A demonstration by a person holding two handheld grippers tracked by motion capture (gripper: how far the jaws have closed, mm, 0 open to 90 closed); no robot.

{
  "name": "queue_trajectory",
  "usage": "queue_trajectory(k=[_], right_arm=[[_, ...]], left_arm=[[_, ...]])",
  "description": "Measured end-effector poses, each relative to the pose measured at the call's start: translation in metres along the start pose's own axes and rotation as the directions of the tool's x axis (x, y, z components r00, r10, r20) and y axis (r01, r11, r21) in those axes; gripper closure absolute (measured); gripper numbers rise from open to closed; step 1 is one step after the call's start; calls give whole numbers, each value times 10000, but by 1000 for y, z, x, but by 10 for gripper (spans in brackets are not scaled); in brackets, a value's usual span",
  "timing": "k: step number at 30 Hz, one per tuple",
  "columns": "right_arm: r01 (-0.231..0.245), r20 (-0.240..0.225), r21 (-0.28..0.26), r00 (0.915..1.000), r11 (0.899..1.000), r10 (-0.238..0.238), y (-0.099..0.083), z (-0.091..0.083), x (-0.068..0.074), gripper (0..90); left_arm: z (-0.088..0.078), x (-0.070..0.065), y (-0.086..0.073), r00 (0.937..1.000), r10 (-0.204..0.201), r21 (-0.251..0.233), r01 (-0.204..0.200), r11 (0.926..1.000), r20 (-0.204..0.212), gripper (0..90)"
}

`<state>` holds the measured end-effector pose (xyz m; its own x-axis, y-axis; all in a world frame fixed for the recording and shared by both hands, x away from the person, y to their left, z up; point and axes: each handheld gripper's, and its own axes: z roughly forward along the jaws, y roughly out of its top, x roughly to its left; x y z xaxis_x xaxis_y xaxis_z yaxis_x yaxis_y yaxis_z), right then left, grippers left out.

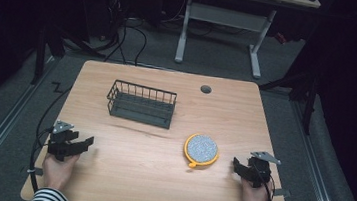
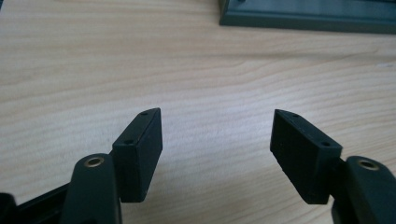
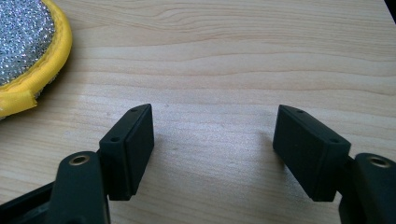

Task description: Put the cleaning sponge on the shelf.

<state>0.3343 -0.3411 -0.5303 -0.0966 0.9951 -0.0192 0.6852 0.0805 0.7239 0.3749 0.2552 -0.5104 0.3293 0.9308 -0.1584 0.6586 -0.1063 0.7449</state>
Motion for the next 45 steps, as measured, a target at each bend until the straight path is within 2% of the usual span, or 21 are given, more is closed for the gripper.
queue_trajectory(k=[4,5,7,8,10,13,14,22,29,36,40,43,45], right_arm=[[21,-13,4,10000,10000,-21,0,0,0,294],[21,-13,4,10000,10000,-21,0,0,0,294],[23,-12,10,10000,10000,-23,0,0,1,295],[23,-12,10,10000,10000,-23,0,0,1,295],[59,-37,-1,10000,10000,-59,0,0,1,297],[55,-40,19,10000,10000,-55,0,0,2,296],[55,-40,19,10000,10000,-55,0,0,2,296],[136,-124,-16,9998,9999,-136,0,0,2,296],[207,-164,-4,9997,9998,-207,0,0,2,296],[208,-189,-12,9996,9998,-208,0,0,2,295],[220,-191,-15,9996,9998,-220,0,0,2,295],[195,-187,22,9996,9998,-195,0,0,2,295],[195,-186,21,9996,9998,-195,0,0,2,295]], left_arm=[[-5,-1,21,9997,-62,-67,63,10000,243,352],[-5,-1,21,9997,-62,-67,63,10000,243,358],[-8,-6,35,9991,183,3,-184,9998,370,362],[-8,-6,35,9991,183,3,-184,9998,370,364],[-9,-9,45,9982,397,37,-399,9992,439,364],[-9,-12,62,9974,571,71,-575,9983,430,369],[-9,-12,62,9974,571,71,-575,9983,430,369],[-2,-18,98,9962,822,116,-826,9965,303,381],[1,-19,127,9976,490,-379,-472,9982,494,389],[15,-23,146,9976,620,41,-621,9981,294,396],[26,-22,155,9982,560,350,-568,9978,235,402],[33,-21,160,9986,426,396,-438,9983,322,415],[39,-23,163,9980,635,593,-636,9962,27,415]])
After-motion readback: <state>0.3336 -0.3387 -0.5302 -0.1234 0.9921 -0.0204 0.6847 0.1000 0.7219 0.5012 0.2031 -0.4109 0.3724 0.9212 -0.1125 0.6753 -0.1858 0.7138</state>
